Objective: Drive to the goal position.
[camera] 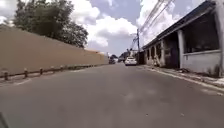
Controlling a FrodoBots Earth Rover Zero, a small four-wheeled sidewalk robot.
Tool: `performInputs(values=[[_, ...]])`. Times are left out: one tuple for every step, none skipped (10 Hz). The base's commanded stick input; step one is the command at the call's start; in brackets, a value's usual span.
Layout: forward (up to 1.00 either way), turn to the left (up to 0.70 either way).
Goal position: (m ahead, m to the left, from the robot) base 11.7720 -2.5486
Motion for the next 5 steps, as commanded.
performInputs(values=[[1.0, 0.0], [1.0, 0.0], [1.0, 0.0], [1.0, 0.0], [1.0, 0.0]])
